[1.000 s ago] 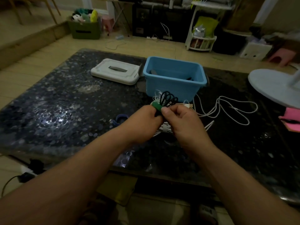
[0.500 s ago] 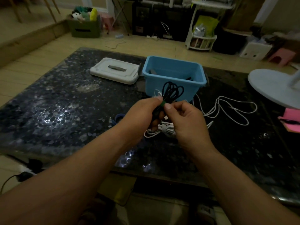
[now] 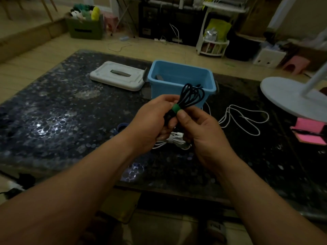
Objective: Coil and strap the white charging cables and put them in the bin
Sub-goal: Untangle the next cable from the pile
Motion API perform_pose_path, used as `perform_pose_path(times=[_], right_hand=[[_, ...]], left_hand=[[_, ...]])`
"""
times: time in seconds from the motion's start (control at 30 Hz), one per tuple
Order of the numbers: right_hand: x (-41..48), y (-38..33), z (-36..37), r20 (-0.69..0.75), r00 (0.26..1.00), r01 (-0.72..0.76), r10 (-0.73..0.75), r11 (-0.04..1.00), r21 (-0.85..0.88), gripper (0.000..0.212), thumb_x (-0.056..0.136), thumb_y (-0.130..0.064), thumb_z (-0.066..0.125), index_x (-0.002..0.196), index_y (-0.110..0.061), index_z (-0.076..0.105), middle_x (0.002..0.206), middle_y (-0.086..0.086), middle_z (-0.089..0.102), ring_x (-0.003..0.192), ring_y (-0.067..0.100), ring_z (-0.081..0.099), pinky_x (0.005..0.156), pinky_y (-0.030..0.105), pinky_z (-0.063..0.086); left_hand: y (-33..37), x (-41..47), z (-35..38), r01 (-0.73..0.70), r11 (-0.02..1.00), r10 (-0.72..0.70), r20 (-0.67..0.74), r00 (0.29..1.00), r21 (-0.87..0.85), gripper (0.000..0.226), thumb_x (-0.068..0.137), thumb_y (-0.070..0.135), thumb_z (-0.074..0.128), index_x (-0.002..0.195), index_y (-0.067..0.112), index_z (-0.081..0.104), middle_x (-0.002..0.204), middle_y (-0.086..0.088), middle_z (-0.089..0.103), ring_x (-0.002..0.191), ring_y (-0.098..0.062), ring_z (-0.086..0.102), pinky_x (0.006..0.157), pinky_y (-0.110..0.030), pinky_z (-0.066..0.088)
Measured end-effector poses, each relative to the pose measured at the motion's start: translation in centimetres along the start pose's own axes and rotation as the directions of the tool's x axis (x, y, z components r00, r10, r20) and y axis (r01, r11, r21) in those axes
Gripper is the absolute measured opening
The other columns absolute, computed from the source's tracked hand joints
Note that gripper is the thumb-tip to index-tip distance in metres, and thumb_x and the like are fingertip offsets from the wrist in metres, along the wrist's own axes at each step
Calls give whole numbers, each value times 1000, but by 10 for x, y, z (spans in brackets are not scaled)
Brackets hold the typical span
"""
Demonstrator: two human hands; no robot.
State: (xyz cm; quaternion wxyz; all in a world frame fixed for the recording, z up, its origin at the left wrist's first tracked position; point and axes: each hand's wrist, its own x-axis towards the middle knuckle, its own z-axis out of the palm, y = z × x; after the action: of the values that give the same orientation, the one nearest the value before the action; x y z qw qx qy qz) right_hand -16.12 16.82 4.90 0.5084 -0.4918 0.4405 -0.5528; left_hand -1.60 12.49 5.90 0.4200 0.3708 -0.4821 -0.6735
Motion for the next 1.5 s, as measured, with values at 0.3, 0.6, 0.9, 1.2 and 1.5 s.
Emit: perform_pose_path(times=[0.3,0.6,0.9,1.2,1.5], right_hand=[[3,2,-4,16,998,-68,68,998,7,20,105,-15,58,95,-16,75,81,3,74,66,17,59,53,20,39],[2,0,-4,-3,999,-46,46,998,52,16,103,-9,60,91,-11,69,80,8,72,77,24,71,71,32,60],[7,8,4,-214,977,-3,-12,998,-70,12,101,-16,68,95,-5,68,87,11,75,82,20,73,76,35,59],[8,7,5,-282,942,-167,182,983,75,30,100,-17,70,71,-14,61,55,-10,62,47,-2,55,46,14,42],[4,7,-2,-251,944,-216,212,976,10,32,102,-19,67,70,-18,71,61,0,53,49,7,40,51,26,35]], left_hand=[[-5,6,-7,73,996,-68,97,993,-43,42,112,24,40,153,23,46,64,-4,49,44,-13,32,39,-22,27],[4,1,-3,129,987,-113,162,980,-95,42,112,34,42,139,3,50,66,-4,48,45,-12,30,38,-20,23],[-4,3,4,-128,933,174,-111,978,336,22,110,32,48,114,11,51,93,-7,64,70,-15,63,60,-35,58],[-21,-2,-7,-424,433,483,192,854,796,15,100,19,62,110,18,51,107,1,58,94,-18,62,79,-47,56],[-27,0,-6,-371,397,507,137,851,839,11,104,33,56,107,23,56,93,6,66,82,-17,64,71,-48,54]])
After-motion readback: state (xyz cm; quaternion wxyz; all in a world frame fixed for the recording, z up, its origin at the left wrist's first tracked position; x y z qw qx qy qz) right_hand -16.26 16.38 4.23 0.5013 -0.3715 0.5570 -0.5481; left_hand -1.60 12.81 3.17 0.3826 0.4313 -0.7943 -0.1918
